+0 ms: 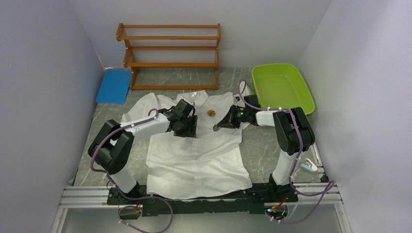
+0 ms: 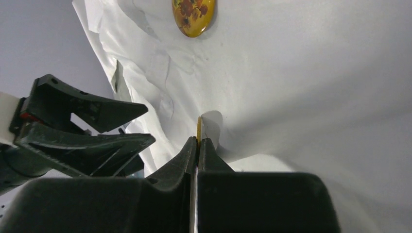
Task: Pin the brooch onto the clothing
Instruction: Pin the brooch to the clothes.
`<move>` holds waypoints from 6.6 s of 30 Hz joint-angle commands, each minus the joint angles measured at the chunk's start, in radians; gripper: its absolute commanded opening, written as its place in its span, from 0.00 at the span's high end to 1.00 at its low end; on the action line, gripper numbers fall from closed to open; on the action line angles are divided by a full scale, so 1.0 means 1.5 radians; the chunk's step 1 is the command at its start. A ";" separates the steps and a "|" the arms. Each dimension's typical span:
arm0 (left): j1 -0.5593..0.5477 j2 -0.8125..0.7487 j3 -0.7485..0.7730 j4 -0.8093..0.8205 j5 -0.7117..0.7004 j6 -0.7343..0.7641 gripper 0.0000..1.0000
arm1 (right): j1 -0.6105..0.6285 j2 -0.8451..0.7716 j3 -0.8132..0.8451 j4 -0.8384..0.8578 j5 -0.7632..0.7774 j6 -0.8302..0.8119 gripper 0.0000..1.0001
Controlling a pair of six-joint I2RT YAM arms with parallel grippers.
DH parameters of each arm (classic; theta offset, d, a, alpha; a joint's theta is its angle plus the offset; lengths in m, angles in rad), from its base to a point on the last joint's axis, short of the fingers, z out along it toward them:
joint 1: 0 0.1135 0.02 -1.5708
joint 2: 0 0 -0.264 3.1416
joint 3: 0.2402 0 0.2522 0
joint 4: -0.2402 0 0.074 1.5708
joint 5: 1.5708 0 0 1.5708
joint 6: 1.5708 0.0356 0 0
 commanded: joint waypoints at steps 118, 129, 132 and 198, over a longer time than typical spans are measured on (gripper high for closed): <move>-0.056 -0.110 -0.107 0.628 0.347 0.166 0.97 | -0.049 -0.675 -0.144 0.055 0.152 -0.177 0.00; -0.025 -0.106 -0.096 0.638 0.450 0.149 0.97 | -0.049 -0.708 -0.346 0.403 0.017 -0.212 0.00; -0.024 -0.107 -0.096 0.641 0.468 0.159 0.97 | -0.049 -0.698 -0.354 0.413 -0.052 -0.268 0.00; -0.023 -0.143 -0.093 0.618 0.534 0.207 0.98 | 0.016 -0.485 -0.121 0.033 -0.155 -0.608 0.99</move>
